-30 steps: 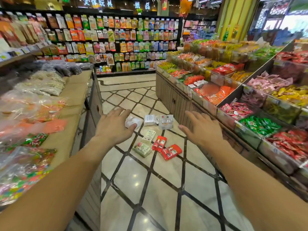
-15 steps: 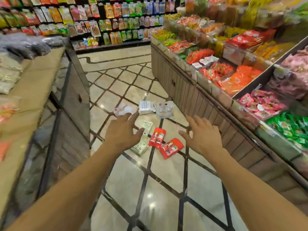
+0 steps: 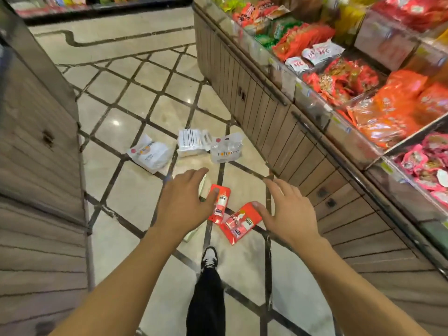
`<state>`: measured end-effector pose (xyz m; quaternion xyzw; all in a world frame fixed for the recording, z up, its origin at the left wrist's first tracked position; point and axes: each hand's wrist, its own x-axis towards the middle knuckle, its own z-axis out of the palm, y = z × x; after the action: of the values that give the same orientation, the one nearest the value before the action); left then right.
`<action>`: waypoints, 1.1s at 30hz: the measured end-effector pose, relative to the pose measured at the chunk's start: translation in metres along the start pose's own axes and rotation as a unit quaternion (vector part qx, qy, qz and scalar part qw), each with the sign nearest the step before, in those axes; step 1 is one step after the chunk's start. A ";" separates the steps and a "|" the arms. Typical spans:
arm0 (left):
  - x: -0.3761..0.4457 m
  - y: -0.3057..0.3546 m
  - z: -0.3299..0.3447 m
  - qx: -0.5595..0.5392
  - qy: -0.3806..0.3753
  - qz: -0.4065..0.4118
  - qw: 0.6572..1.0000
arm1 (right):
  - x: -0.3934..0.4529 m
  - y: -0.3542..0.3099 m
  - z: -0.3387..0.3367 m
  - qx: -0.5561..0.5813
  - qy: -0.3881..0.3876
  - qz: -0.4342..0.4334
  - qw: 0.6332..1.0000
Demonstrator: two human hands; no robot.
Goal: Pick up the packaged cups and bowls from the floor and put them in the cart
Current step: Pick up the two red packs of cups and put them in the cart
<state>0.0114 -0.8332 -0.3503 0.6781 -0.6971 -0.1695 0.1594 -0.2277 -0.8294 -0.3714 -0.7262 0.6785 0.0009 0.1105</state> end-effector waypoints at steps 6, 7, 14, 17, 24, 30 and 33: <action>0.154 -0.069 0.114 -0.008 -0.045 -0.032 0.998 | 0.159 0.015 0.103 0.024 -0.048 0.069 0.996; 0.172 -0.083 0.141 -0.013 -0.064 -0.050 0.997 | 0.179 0.020 0.130 0.024 -0.055 0.080 0.995; 0.237 -0.186 0.380 -0.040 -0.152 -0.108 0.982 | 0.258 0.069 0.378 0.090 -0.161 0.170 0.968; 0.252 -0.231 0.484 -0.041 -0.194 -0.138 0.970 | 0.270 0.092 0.488 0.132 -0.191 0.227 0.946; 0.277 -0.318 0.658 0.010 -0.181 -0.205 0.962 | 0.289 0.129 0.683 0.298 -0.143 0.541 0.773; 0.278 -0.368 0.721 -0.220 -0.150 -0.325 0.908 | 0.302 0.145 0.746 0.439 -0.045 0.617 0.652; 0.282 -0.367 0.723 -0.214 -0.138 -0.388 0.886 | 0.302 0.153 0.753 0.454 -0.037 0.600 0.658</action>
<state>0.0030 -1.1089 -1.1630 0.8135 -0.3403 -0.4549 0.1240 -0.2429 -1.0132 -1.1761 -0.0206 0.8784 -0.2140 0.4267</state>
